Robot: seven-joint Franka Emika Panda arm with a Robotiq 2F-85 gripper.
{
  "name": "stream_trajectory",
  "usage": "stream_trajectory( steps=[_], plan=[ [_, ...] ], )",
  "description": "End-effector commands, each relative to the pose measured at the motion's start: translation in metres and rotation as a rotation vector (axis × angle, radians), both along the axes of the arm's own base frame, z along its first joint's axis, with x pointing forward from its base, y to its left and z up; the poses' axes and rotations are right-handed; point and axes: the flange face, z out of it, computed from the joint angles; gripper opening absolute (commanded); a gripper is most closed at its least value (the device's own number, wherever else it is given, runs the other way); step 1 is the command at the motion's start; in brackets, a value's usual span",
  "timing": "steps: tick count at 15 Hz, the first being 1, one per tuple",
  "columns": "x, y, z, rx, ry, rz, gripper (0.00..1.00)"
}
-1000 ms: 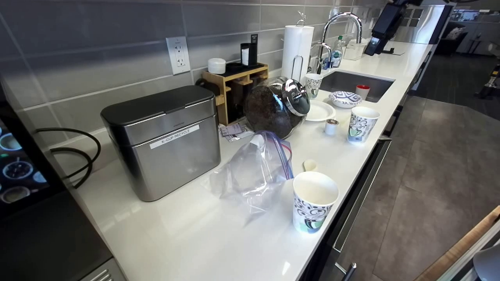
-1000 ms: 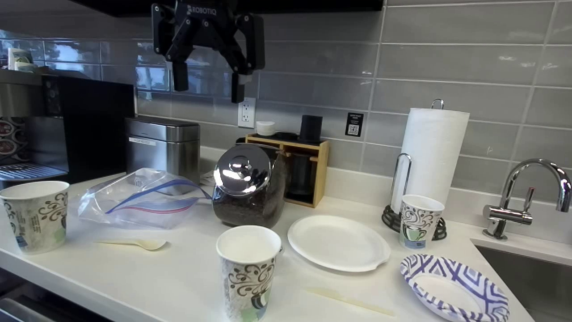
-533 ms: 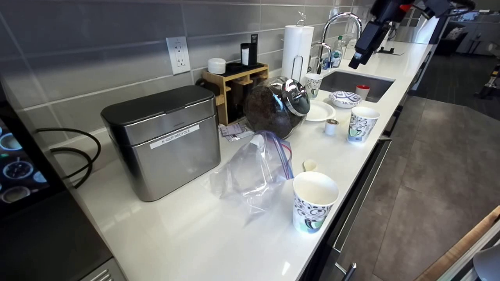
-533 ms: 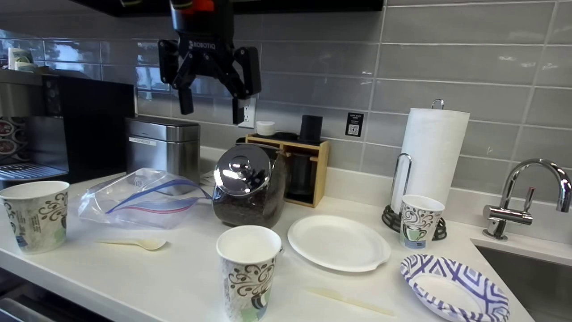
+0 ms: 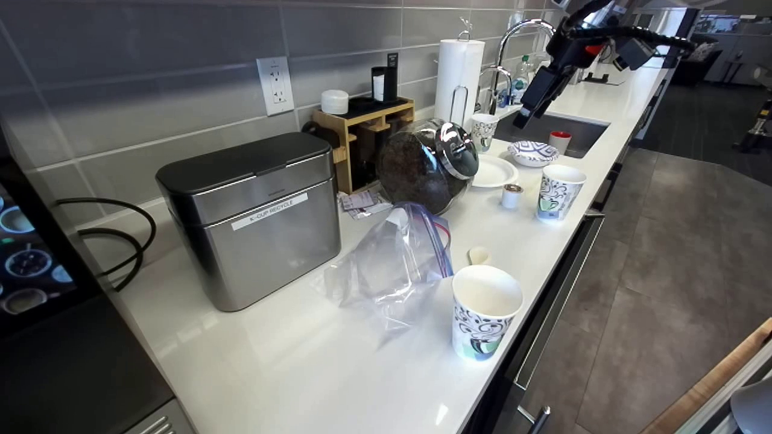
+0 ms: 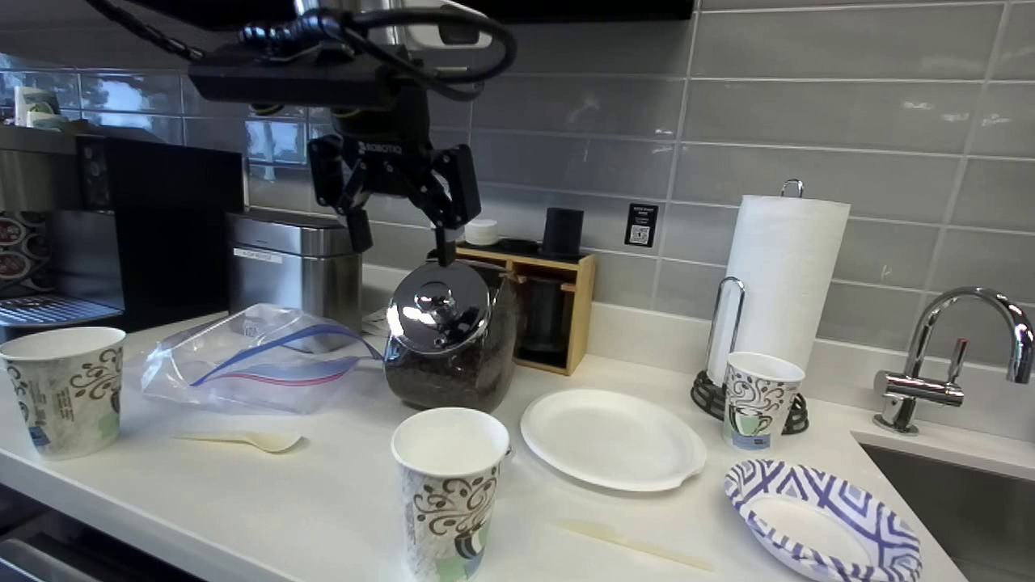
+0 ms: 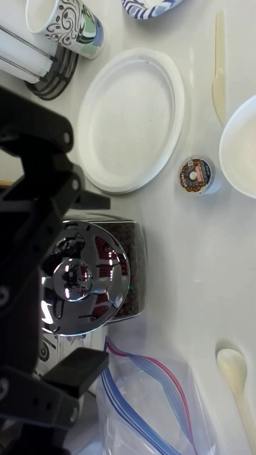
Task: Put the silver lid on the white plate
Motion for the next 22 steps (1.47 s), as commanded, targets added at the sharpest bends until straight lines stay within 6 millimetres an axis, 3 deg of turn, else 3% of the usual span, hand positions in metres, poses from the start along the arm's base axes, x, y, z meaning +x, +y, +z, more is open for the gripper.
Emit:
stream_trajectory(
  steps=[1, 5, 13, 22],
  plan=[
    [0.001, 0.002, -0.004, 0.002, 0.007, 0.001, 1.00],
    [0.003, 0.008, -0.014, 0.008, 0.030, 0.007, 1.00],
    [0.020, 0.018, -0.043, 0.033, -0.097, -0.050, 1.00],
    [0.033, 0.034, -0.059, 0.066, -0.147, -0.051, 1.00]
  ],
)
